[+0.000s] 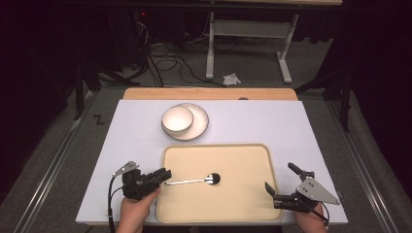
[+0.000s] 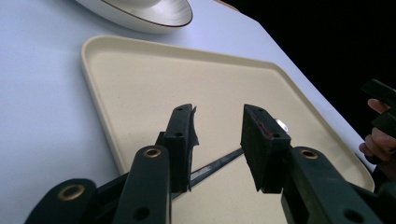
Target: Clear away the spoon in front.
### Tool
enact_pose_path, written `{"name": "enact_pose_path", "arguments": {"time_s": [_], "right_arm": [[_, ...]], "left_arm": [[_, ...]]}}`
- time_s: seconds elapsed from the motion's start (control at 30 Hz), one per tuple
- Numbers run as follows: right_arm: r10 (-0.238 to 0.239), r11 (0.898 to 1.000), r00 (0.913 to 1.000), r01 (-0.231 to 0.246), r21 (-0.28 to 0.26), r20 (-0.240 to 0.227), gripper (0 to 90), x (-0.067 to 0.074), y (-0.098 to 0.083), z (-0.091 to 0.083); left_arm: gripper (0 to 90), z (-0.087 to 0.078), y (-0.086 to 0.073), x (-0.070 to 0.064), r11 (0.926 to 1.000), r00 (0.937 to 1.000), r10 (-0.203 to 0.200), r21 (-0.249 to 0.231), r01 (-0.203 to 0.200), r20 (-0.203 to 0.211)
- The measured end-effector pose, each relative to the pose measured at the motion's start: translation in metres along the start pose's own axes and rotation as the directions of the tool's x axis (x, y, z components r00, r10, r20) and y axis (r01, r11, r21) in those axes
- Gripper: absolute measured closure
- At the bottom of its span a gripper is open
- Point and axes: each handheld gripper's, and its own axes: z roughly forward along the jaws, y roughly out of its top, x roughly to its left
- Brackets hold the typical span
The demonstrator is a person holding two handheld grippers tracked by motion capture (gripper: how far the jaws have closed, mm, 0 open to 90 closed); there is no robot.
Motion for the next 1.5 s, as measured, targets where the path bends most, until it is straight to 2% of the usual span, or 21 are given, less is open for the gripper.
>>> {"name": "enact_pose_path", "arguments": {"time_s": [0.13, 0.23, 0.27, 0.37, 0.4, 0.43, 0.47, 0.57, 0.6, 0.63, 0.67, 0.7, 0.8, 0.93, 0.97, 1.0, 1.03, 1.07, 1.27, 1.43, 1.5], "right_arm": [[0.003, 1.000, 1.0000, -0.003, 0.001, 0.001, 0.5, 0.000, 0.000, 0.000], [0.001, 1.000, 1.0000, -0.001, 0.001, 0.000, 0.5, 0.000, 0.000, 0.000], [0.001, 1.000, 1.0000, -0.001, 0.001, 0.000, 0.5, 0.000, 0.000, 0.000], [0.003, 1.000, 1.0000, -0.003, 0.002, -0.001, 0.5, 0.000, 0.000, 0.000], [0.003, 1.000, 1.0000, -0.003, 0.002, -0.001, 0.5, 0.000, 0.000, 0.000], [0.004, 1.000, 1.0000, -0.004, 0.003, -0.001, 0.5, 0.000, 0.000, 0.000], [0.004, 1.000, 1.0000, -0.004, 0.003, -0.001, 0.5, 0.000, 0.000, 0.000], [0.001, 1.000, 1.0000, -0.001, 0.001, -0.001, 0.5, 0.000, 0.000, 0.000], [0.001, 1.000, 1.0000, -0.001, 0.001, -0.001, 0.5, 0.000, 0.000, 0.000], [0.002, 1.000, 1.0000, -0.002, 0.003, -0.003, 0.5, 0.000, 0.000, 0.000], [0.002, 1.000, 1.0000, -0.002, 0.003, -0.003, 0.5, 0.000, 0.000, 0.000], [-0.002, 1.000, 1.0000, 0.002, 0.005, -0.005, 0.5, 0.000, 0.000, 0.000], [-0.002, 1.000, 1.0000, 0.002, 0.005, -0.006, 0.5, 0.001, 0.000, 0.001], [-0.004, 1.000, 0.9999, 0.004, 0.004, -0.011, 0.5, 0.000, -0.001, 0.001], [-0.002, 1.000, 0.9999, 0.002, 0.005, -0.011, 0.5, 0.000, -0.001, 0.001], [0.006, 1.000, 0.9999, -0.006, 0.008, -0.013, 0.5, 0.001, -0.001, 0.001], [0.007, 1.000, 0.9999, -0.007, 0.010, -0.014, 0.5, 0.001, -0.001, 0.001], [0.001, 1.000, 0.9999, -0.001, 0.010, -0.016, 0.5, 0.000, -0.001, 0.002], [-0.004, 1.000, 0.9998, 0.004, 0.008, -0.019, 0.5, 0.001, -0.001, 0.002], [-0.003, 1.000, 0.9998, 0.003, 0.011, -0.019, 0.5, 0.001, -0.001, 0.002], [-0.004, 1.000, 0.9998, 0.004, 0.007, -0.019, 0.5, 0.000, -0.001, 0.002]], "left_arm": [[62.9, 0.000, 0.001, 0.000, 0.9999, 0.9999, 0.016, 0.003, -0.016, -0.005], [63.0, 0.002, 0.001, -0.003, 0.9954, 0.9948, 0.086, 0.047, -0.084, -0.054], [63.1, 0.002, 0.001, -0.003, 0.9954, 0.9948, 0.086, 0.047, -0.084, -0.054], [64.1, 0.009, 0.000, -0.009, 0.9760, 0.9712, 0.197, 0.121, -0.181, -0.134], [64.5, 0.009, 0.000, -0.009, 0.9760, 0.9712, 0.197, 0.121, -0.181, -0.134], [65.9, 0.011, 0.000, -0.011, 0.9682, 0.9607, 0.230, 0.138, -0.209, -0.156], [67.0, 0.011, 0.000, -0.011, 0.9682, 0.9607, 0.230, 0.138, -0.209, -0.156], [79.0, 0.015, -0.001, -0.015, 0.9472, 0.9369, 0.300, 0.174, -0.270, -0.180], [83.4, 0.015, -0.001, -0.015, 0.9472, 0.9369, 0.300, 0.174, -0.270, -0.180], [87.2, 0.016, -0.001, -0.016, 0.9370, 0.9245, 0.325, 0.200, -0.286, -0.199], [89.9, 0.016, -0.001, -0.016, 0.9370, 0.9245, 0.325, 0.200, -0.286, -0.199], [90.0, 0.020, 0.000, -0.017, 0.9218, 0.9051, 0.360, 0.237, -0.307, -0.227], [90.0, 0.026, 0.000, -0.018, 0.8953, 0.8768, 0.409, 0.296, -0.333, -0.252], [90.0, 0.032, 0.000, -0.019, 0.8798, 0.8660, 0.433, 0.328, -0.345, -0.251], [90.0, 0.032, 0.000, -0.019, 0.8798, 0.8660, 0.433, 0.328, -0.345, -0.251], [90.0, 0.035, -0.001, -0.020, 0.8657, 0.8572, 0.450, 0.359, -0.349, -0.251], [90.0, 0.035, -0.001, -0.020, 0.8657, 0.8572, 0.450, 0.359, -0.349, -0.251], [90.0, 0.036, -0.002, -0.020, 0.8574, 0.8549, 0.457, 0.378, -0.350, -0.246], [90.0, 0.036, -0.002, -0.019, 0.8586, 0.8581, 0.452, 0.379, -0.345, -0.243], [90.0, 0.036, -0.003, -0.021, 0.8583, 0.8660, 0.446, 0.381, -0.343, -0.225], [90.0, 0.034, -0.006, -0.025, 0.8516, 0.8718, 0.447, 0.393, -0.347, -0.200]]}}
